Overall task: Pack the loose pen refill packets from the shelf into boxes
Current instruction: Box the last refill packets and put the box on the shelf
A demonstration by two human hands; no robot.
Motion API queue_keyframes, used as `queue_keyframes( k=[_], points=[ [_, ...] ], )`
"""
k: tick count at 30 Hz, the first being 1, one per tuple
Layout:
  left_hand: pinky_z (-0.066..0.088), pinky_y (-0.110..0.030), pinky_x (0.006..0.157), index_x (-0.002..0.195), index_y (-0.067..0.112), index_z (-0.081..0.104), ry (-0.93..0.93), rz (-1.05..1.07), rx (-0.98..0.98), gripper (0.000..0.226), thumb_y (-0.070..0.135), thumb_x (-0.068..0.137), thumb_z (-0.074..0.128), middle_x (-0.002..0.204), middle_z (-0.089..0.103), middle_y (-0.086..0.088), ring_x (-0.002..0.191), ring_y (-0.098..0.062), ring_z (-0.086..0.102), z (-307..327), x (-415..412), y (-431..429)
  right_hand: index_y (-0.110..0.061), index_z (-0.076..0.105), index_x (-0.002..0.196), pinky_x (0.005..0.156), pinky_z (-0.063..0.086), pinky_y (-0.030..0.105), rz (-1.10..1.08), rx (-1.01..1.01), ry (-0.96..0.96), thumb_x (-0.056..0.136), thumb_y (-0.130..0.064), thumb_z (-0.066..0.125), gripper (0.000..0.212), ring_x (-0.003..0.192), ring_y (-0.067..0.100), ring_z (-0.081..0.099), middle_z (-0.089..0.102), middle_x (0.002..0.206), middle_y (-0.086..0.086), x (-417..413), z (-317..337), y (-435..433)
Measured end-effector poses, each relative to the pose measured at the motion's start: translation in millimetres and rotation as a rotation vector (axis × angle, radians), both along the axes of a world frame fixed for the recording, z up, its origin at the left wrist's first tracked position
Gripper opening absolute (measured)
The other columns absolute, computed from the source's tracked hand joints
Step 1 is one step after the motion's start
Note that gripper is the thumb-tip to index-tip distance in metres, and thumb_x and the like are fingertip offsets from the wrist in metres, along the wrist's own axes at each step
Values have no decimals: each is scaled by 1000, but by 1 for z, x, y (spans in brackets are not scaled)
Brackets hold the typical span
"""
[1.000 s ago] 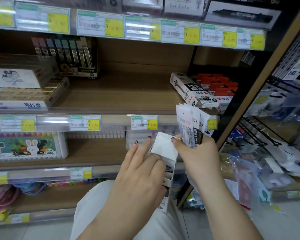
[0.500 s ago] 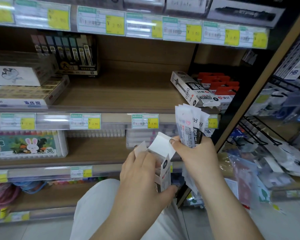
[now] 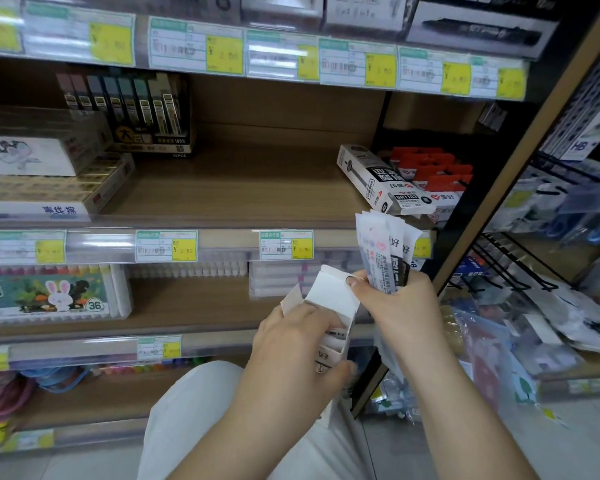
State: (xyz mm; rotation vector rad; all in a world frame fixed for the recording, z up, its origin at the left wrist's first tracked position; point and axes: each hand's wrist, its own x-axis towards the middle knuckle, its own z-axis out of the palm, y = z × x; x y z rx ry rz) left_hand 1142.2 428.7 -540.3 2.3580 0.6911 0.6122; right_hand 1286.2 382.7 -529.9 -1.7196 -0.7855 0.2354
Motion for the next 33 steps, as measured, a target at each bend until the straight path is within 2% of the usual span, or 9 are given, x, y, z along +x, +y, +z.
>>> queue_keyframes(
  k=[4,8,12,14,18,21,25,29,33],
  points=[
    [32,-30,100,107,38,55,77,-72,75,31,41,78,67,110,52,22,109,-12,45,3,5,7,-26,61,50,54,46,15,-32,17,-26,75,-10,75,32,58,-10,59,65,57,-24,8,3,-1],
    [33,-25,86,100,30,52,94,-76,130,21,39,84,62,109,50,14,101,-15,44,2,12,6,-30,62,56,63,47,23,-56,68,-28,77,-11,73,31,62,-7,60,67,60,-21,4,14,-3],
    [32,-24,82,98,24,52,95,-69,195,21,40,86,59,105,50,8,99,-17,44,0,13,6,-44,66,63,58,48,16,-191,303,-37,79,-25,72,26,61,-13,60,64,63,-32,-7,42,-15],
    [33,-25,83,98,23,51,98,-69,228,22,41,87,57,105,50,7,100,-17,44,-2,12,7,-38,66,66,63,51,15,-132,492,-8,82,-28,69,18,61,-5,62,66,62,-23,-14,61,-22],
    [35,-27,92,118,25,53,84,-65,269,34,39,87,58,119,50,8,110,-19,44,-3,14,7,-22,69,70,72,55,32,249,779,344,77,-29,66,10,64,9,61,63,62,-10,-26,83,-25],
    [34,-19,99,137,26,41,53,-85,153,55,38,87,60,134,43,6,121,-13,42,-9,12,6,-17,75,76,66,55,28,475,690,674,74,-31,64,18,56,7,61,62,60,-7,-29,80,-16],
    [24,7,80,131,19,48,0,-38,78,54,43,85,60,126,52,12,105,13,45,-19,1,-2,-13,76,67,67,60,37,387,470,1007,84,-22,59,25,52,7,62,63,58,-3,-23,63,3],
    [45,-40,91,80,14,62,-8,-163,424,21,21,69,78,105,65,-6,104,-33,59,3,5,-2,-14,75,62,70,60,39,302,466,965,94,-19,52,39,51,7,61,62,56,-3,-8,55,13],
    [39,-68,91,74,22,58,22,-132,418,29,23,58,82,94,65,2,97,-30,62,0,1,-4,-9,69,78,69,60,36,260,452,810,95,-17,50,27,52,7,61,62,57,-3,6,54,12]
  ],
)
